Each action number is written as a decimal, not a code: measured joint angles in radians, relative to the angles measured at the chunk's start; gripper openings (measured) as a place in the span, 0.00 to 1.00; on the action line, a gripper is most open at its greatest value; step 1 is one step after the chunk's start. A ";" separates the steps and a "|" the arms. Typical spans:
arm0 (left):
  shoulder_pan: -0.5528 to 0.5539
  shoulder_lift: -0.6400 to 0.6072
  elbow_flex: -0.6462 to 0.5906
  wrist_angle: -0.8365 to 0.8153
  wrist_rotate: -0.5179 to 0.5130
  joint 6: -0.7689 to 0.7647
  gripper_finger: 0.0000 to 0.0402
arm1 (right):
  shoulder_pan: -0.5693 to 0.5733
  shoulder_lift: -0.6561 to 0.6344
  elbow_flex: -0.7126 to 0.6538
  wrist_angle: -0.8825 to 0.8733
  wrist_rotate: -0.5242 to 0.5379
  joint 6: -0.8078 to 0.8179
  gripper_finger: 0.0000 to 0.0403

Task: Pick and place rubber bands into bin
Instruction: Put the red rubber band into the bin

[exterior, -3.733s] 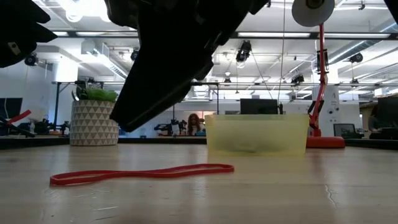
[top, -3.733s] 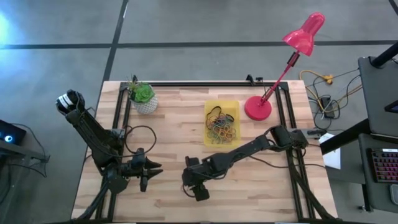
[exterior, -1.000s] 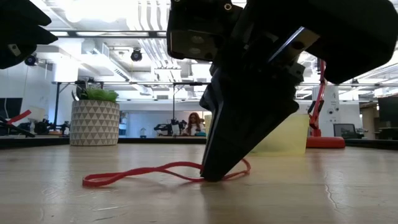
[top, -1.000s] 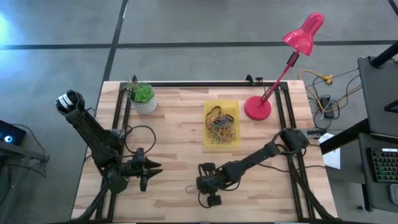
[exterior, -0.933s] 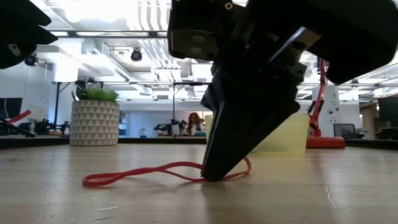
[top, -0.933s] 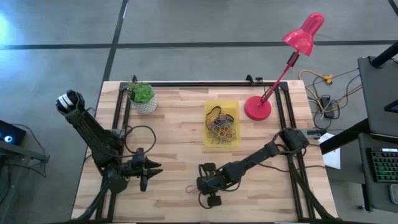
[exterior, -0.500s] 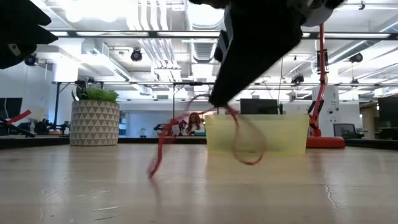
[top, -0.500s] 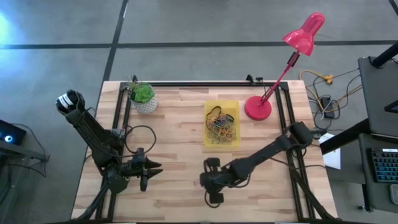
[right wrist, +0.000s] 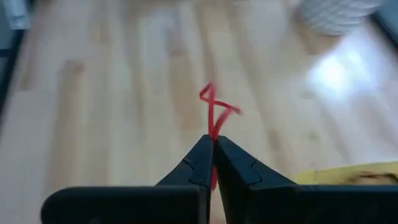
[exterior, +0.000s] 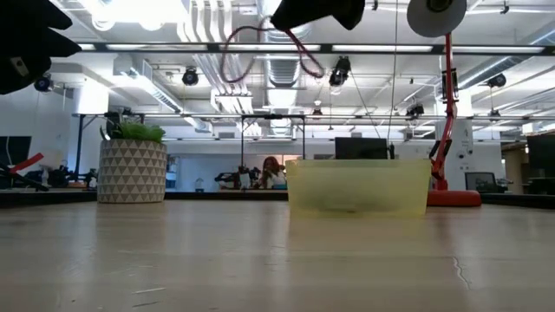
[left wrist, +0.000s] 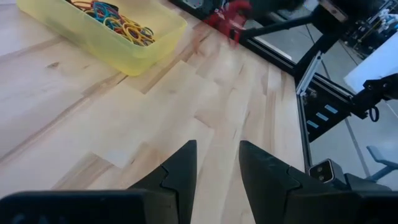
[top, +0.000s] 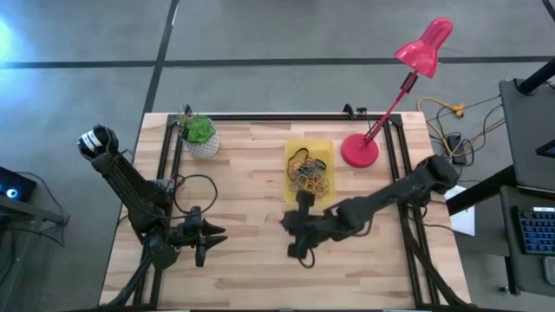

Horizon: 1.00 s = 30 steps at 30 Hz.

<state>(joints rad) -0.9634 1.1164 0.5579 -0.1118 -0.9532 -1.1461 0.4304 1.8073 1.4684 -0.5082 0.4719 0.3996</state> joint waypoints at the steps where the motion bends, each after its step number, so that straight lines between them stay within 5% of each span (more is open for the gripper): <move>1: 0.000 0.000 0.000 0.000 -0.004 0.000 0.26 | -0.012 -0.011 0.000 -0.018 0.016 -0.004 0.02; 10: 0.001 0.000 0.000 0.008 -0.028 0.000 0.26 | -0.151 -0.039 -0.005 -0.264 0.060 -0.013 0.02; 30: 0.002 0.000 0.000 -0.001 -0.032 0.031 0.26 | -0.383 -0.039 -0.224 -0.262 -0.195 0.173 0.03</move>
<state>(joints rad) -0.9615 1.1164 0.5579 -0.1131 -0.9850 -1.1147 0.0476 1.7686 1.2445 -0.7700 0.2774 0.5724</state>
